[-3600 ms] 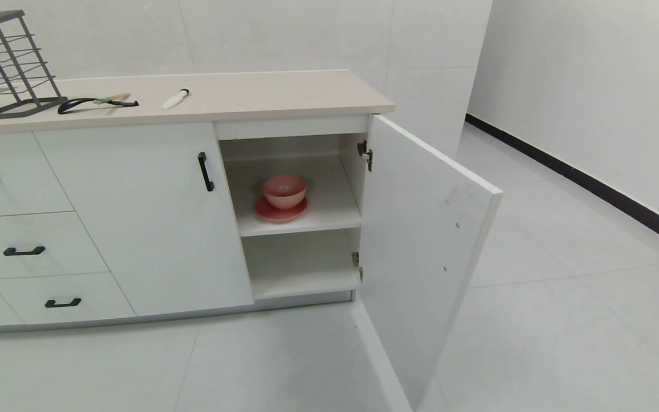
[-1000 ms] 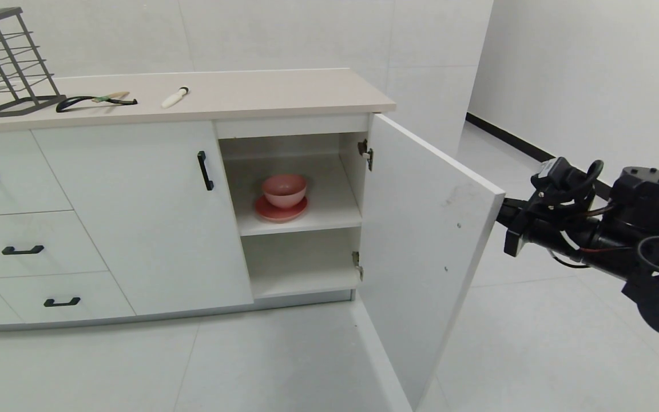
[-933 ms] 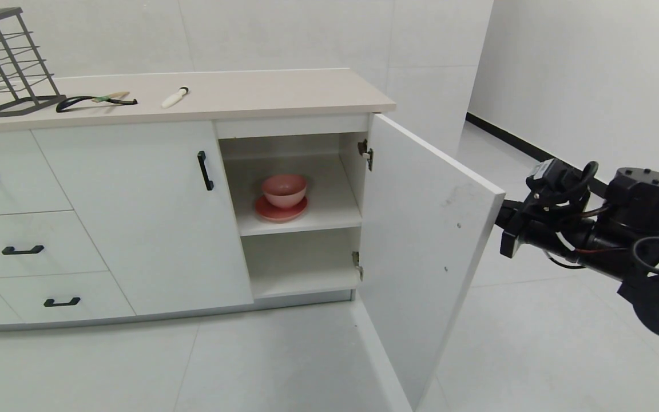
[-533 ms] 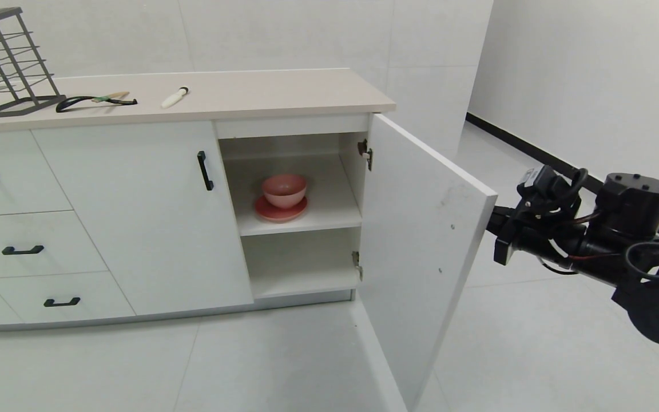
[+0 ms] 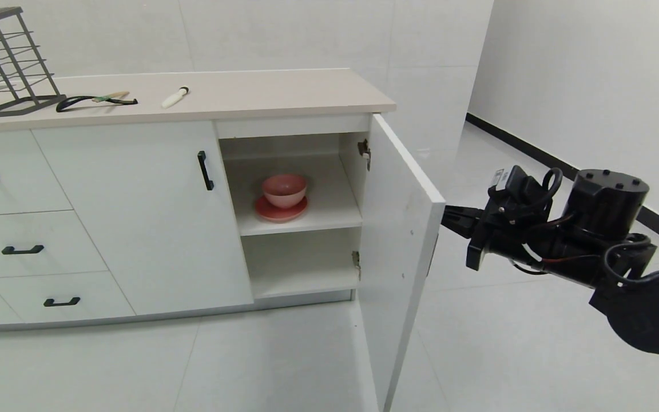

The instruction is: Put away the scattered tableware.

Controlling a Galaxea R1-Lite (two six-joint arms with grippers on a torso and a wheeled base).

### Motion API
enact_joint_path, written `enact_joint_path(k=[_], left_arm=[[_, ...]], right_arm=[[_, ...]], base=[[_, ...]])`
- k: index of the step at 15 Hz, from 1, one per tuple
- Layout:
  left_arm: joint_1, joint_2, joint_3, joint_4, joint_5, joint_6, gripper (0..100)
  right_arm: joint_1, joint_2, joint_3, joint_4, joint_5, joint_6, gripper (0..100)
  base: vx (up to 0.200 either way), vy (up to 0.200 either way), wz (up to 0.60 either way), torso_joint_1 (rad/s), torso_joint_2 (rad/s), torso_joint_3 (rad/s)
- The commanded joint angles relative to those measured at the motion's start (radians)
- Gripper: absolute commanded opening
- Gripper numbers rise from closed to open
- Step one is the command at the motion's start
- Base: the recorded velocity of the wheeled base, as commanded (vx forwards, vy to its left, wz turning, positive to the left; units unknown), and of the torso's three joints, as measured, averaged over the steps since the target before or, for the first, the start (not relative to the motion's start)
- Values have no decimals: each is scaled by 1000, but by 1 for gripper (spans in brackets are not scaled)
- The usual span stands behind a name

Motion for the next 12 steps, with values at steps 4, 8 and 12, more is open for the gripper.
enact_joint_path(k=[4, 8, 12], left_arm=[[0, 0, 0, -1, 1, 0, 100], [0, 0, 0, -1, 1, 0, 100], [0, 0, 0, -1, 1, 0, 100]], right_arm=[[24, 26, -47, 1, -1, 1, 0], [73, 72, -98, -2, -1, 1, 0], [96, 113, -156, -2, -1, 1, 0]], base=[[0, 0, 0, 0, 0, 0], [0, 0, 0, 0, 0, 0], [0, 0, 0, 0, 0, 0]])
